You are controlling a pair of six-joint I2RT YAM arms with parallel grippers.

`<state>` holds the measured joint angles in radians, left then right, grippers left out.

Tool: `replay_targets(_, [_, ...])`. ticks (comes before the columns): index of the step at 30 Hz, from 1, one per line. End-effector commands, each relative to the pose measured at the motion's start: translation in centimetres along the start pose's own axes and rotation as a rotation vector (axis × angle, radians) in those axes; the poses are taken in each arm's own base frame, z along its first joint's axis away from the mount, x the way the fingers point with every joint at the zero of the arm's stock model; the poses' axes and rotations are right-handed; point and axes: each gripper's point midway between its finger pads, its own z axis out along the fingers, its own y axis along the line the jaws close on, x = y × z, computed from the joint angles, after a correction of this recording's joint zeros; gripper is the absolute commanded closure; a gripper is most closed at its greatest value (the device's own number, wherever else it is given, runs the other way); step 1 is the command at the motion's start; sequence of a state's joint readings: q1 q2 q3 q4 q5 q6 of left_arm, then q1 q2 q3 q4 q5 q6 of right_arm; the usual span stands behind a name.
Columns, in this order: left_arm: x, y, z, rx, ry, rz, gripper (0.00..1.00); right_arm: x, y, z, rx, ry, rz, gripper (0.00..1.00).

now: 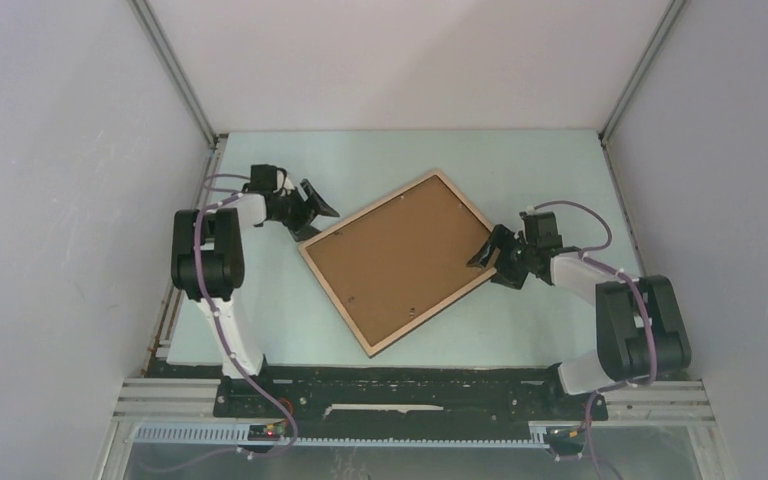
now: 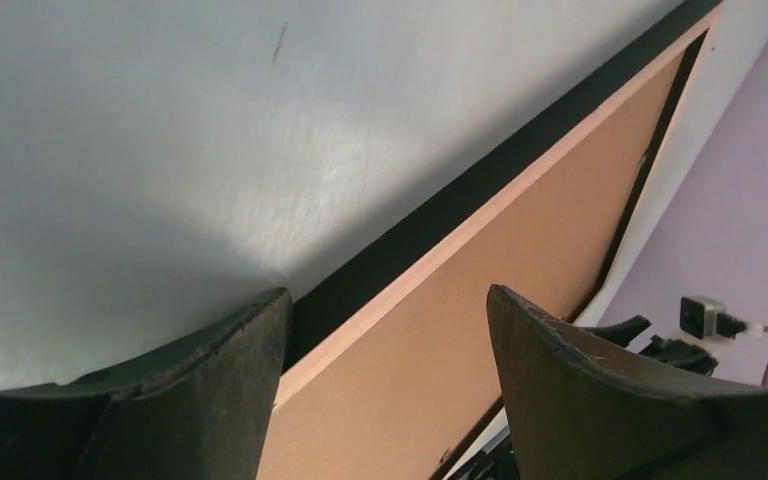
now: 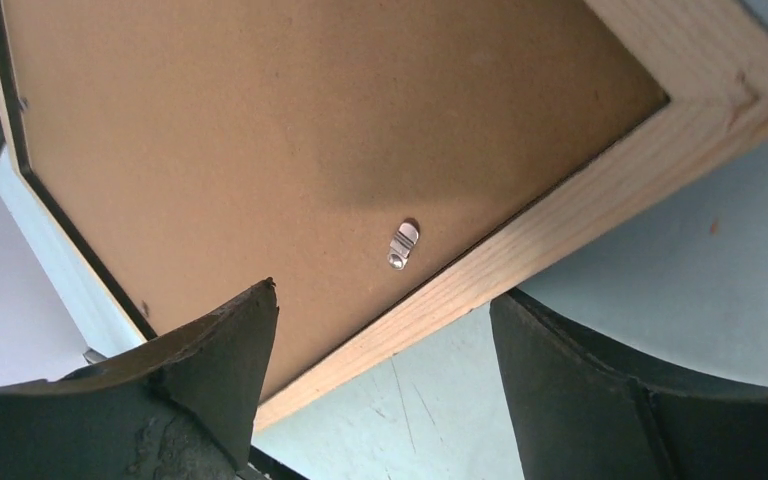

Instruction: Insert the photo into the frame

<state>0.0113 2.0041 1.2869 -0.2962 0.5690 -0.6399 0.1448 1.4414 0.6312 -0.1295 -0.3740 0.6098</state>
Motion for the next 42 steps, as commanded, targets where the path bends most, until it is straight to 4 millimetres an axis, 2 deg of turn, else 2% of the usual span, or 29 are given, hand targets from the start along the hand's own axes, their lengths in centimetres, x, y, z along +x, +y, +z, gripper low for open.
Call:
replay_targets(1, [4.1, -0.5, -2.0, 0.064, 0.060, -0.063, 0.19, -2.2, 2.2, 1.3, -0.070, -0.007, -0.006, 0.16])
replay_targets(7, [9.0, 0.8, -3.5, 0.116, 0.072, -0.121, 0.18, -4.5, 2.0, 2.0, 0.048, -0.013, -0.060, 0.18])
replay_targets(11, [10.0, 0.8, -4.1, 0.140, 0.073, -0.098, 0.18, -5.6, 1.1, 2.1, 0.193, -0.039, -0.114, 0.27])
replay_targets(18, [9.9, 0.1, -4.3, 0.170, 0.065, -0.090, 0.19, -7.1, 0.8, 2.7, 0.314, -0.053, -0.118, 0.38])
replay_targets(24, [8.4, 0.1, -5.1, 0.180, 0.019, -0.096, 0.19, -7.6, -0.1, 3.2, 0.357, -0.073, -0.098, 0.36])
replay_targets(30, [8.4, -0.3, -5.3, 0.199, 0.018, -0.095, 0.19, -8.8, -0.7, 3.5, 0.407, -0.083, -0.088, 0.37])
replay_targets(37, [8.2, -0.4, -5.4, 0.206, 0.011, -0.096, 0.19, -8.5, -1.1, 3.7, 0.428, -0.068, -0.092, 0.42])
replay_targets(42, [8.2, -0.4, -5.4, 0.208, 0.010, -0.096, 0.19, -8.3, -0.9, 3.6, 0.424, -0.060, -0.090, 0.60])
